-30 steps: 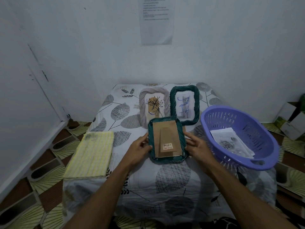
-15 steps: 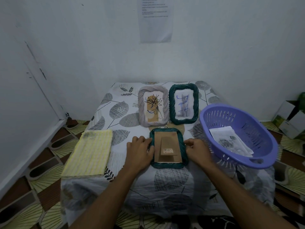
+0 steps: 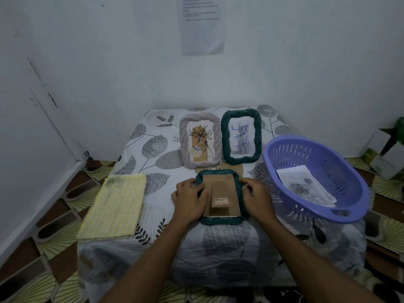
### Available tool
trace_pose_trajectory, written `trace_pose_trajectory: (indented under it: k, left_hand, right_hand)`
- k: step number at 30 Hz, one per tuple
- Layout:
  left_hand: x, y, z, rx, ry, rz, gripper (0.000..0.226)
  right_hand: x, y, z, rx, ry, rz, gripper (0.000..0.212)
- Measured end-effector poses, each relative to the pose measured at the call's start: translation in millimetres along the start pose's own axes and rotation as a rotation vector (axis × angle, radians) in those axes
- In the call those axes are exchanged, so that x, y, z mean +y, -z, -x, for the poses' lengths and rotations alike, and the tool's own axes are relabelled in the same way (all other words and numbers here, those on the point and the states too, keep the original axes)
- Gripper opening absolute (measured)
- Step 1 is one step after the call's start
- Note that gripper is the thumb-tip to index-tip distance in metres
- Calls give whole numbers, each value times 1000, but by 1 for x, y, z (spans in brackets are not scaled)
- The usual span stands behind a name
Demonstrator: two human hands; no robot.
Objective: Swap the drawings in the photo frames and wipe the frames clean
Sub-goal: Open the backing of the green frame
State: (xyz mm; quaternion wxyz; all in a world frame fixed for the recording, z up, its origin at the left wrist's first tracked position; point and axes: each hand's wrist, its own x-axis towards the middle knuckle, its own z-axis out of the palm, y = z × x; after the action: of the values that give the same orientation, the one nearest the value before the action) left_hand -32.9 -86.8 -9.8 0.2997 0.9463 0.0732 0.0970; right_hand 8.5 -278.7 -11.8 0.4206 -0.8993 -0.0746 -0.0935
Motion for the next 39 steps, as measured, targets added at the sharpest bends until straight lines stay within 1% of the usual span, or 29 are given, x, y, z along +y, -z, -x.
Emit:
trace_pose_trajectory:
  k: [10, 15, 16, 20, 23, 26, 31, 35, 39]
  left_hand:
    - [12, -4, 0, -29, 0, -10, 36]
    - [18, -3, -2, -52, -3, 78, 55]
    - [18, -3, -2, -50, -11, 78, 53]
    - [15, -5, -5, -40, -8, 113, 35]
    - [13, -5, -7, 15, -19, 228, 30]
    - [15, -1, -10, 103, 3, 395, 28]
    - [17, 6, -13, 87, 115, 540, 32]
    - [16, 9, -14, 123, 106, 508, 31]
    - [19, 10, -15, 82, 92, 500, 31]
  right_hand:
    - [6, -2, 0, 8, 27, 1, 31]
    - [8, -2, -2, 7, 22, -6, 31]
    - [8, -2, -2, 6, 21, -7, 31]
    - [9, -2, -2, 5, 22, -4, 31]
    - [8, -2, -2, 1, 25, -11, 31]
    - [8, -3, -2, -4, 25, -13, 31]
    - [10, -4, -2, -6, 28, -3, 31]
    - [11, -6, -3, -5, 33, 4, 31]
    - [13, -6, -3, -9, 25, 5, 31]
